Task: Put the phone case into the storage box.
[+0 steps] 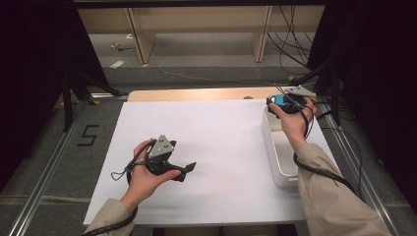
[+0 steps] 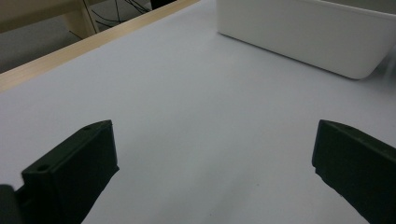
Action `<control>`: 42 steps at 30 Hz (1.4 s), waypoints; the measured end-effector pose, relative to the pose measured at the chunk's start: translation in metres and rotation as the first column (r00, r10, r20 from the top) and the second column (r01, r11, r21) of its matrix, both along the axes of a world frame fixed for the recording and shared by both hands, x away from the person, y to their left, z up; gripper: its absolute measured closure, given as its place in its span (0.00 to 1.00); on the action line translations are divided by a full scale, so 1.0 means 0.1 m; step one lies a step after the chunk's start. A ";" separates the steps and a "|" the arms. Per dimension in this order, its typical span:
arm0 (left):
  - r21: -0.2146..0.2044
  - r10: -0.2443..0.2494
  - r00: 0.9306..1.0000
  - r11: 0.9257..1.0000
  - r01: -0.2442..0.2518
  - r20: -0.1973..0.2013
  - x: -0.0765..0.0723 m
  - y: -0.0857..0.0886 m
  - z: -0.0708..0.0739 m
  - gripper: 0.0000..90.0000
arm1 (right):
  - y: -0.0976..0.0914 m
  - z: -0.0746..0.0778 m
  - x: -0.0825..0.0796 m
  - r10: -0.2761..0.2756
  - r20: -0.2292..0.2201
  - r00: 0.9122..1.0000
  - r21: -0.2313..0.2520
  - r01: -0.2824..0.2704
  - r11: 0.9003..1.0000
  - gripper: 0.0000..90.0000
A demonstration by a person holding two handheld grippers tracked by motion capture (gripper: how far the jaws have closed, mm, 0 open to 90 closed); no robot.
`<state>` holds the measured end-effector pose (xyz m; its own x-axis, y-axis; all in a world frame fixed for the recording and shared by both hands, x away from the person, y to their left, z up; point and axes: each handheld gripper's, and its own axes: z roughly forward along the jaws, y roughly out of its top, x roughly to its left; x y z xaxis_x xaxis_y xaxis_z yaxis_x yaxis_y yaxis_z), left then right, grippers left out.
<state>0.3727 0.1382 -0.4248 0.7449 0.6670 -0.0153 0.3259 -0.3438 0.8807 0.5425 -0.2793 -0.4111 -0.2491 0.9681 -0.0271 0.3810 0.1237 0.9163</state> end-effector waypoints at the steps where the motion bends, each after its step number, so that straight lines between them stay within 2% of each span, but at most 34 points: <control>1: 0.000 0.000 1.000 1.000 0.000 0.000 0.00 0.00 0.00 0.00 | 0.00 0.00 0.00 0.000 -0.002 1.000 0.001 0.000 1.000 0.20; 33: 0.001 0.001 1.000 1.000 -0.001 0.001 0.00 0.00 0.00 0.00 | -0.01 -0.07 0.02 -0.001 -0.061 0.998 0.002 0.001 1.000 0.20; 42: 0.001 0.001 1.000 1.000 -0.001 0.002 0.00 0.00 0.00 0.00 | -0.01 -0.07 0.02 0.001 -0.059 0.998 0.003 0.000 1.000 0.20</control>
